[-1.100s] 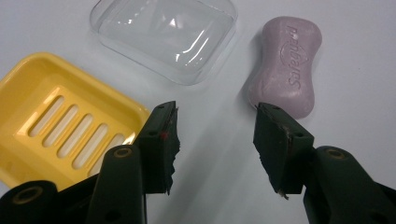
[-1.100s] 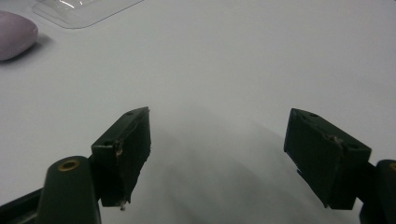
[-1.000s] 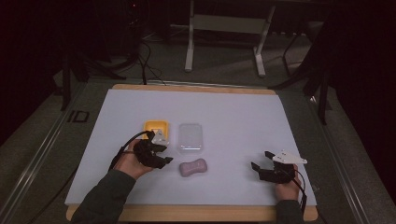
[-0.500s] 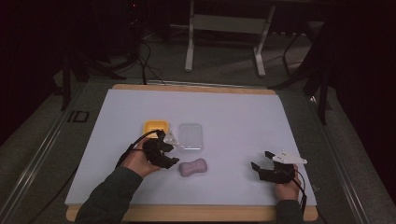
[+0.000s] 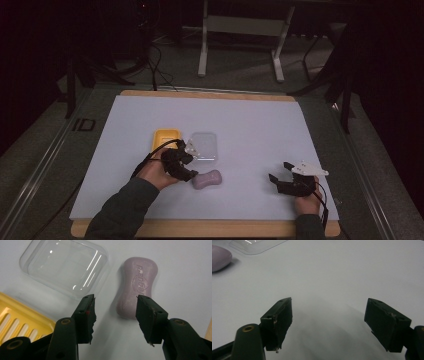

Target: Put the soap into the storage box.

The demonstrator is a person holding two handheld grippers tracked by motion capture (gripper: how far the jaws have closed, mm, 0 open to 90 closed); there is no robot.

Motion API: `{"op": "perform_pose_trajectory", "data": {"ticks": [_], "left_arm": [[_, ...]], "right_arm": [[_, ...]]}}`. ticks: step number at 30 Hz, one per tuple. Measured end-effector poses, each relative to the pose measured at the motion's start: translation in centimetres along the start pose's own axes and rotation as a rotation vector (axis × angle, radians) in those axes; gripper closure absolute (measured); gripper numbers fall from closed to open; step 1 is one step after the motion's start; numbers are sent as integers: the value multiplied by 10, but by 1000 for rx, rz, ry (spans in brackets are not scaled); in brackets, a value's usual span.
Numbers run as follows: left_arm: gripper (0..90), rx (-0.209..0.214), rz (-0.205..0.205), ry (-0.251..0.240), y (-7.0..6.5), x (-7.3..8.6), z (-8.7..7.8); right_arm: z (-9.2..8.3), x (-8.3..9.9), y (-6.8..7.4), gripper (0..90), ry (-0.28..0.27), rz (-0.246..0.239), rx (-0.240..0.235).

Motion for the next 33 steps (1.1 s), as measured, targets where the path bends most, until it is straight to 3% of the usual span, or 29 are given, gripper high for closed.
{"op": "perform_pose_trajectory", "data": {"ticks": [33], "left_arm": [[498,32,49,87,-12,-17,10]], "right_arm": [[0,0,1,217,3,-4,0]]}}
Point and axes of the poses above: each handheld gripper's, and its own axes: z roughly forward along the jaws, x roughly out of its underside, y roughly to its left, the point moved 8 cm from there along z, roughly forward along the jaws, and after that the axes turned 7 degrees about y, right-handed, at the moved point
